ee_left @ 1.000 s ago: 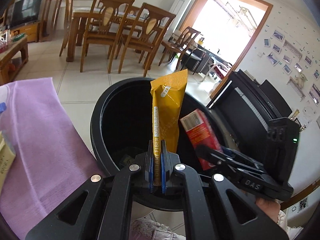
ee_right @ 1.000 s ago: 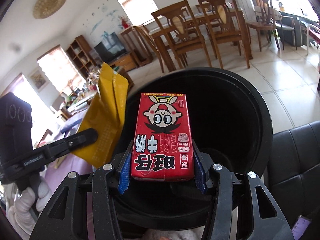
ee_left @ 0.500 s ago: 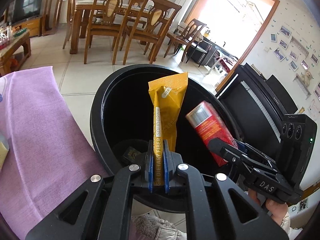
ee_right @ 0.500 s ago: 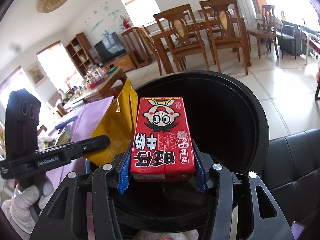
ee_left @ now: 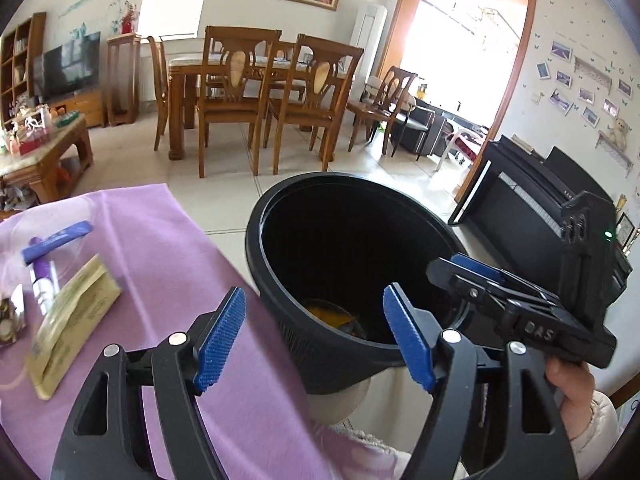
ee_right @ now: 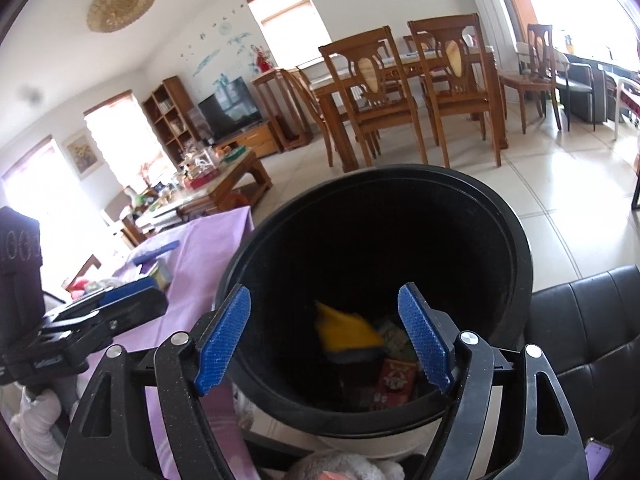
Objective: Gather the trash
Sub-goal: 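Open both tools to drop the wrapper and carton into the bin, then grasp the red milk carton with the left tool while the right tool grasps the tan packet, then carry the red carton and tan packet over the black bin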
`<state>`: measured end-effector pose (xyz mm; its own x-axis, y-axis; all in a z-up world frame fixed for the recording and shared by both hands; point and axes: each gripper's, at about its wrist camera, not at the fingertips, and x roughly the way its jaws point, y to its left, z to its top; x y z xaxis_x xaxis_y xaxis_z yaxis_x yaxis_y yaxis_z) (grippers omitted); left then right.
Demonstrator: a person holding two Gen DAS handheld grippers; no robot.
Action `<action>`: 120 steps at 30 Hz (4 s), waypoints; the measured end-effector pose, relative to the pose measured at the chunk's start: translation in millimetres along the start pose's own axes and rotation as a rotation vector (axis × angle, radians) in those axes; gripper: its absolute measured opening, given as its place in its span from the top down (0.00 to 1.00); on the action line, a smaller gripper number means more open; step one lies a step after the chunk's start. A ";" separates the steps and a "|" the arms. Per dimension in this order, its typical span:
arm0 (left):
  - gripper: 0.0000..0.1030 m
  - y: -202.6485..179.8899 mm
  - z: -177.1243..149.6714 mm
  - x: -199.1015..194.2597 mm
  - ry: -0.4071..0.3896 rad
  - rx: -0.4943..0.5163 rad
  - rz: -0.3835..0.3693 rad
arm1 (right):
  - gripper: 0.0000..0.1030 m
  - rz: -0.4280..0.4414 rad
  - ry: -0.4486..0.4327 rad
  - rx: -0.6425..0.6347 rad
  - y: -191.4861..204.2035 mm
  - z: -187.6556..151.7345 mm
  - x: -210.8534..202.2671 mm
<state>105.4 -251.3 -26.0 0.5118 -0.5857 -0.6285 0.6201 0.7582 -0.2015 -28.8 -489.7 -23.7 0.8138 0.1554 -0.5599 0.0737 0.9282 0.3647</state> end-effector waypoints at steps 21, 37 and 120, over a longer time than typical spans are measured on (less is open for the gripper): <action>0.26 264.3 -67.4 -181.4 -0.187 -0.486 0.442 | 0.24 0.197 0.141 -0.214 218.3 -10.2 80.0; 0.23 374.6 -76.5 -150.9 0.033 -0.630 0.447 | 0.24 0.155 0.290 -0.167 257.9 -26.3 166.7; 0.52 -11.4 31.8 10.6 -0.118 0.038 -0.144 | 0.88 0.032 -0.007 0.064 -52.0 17.9 -15.4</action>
<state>122.6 -275.3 -6.4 0.4812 -0.7182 -0.5025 0.7127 0.6544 -0.2527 -34.8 -546.4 -20.7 0.8204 0.1823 -0.5420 0.0840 0.8991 0.4295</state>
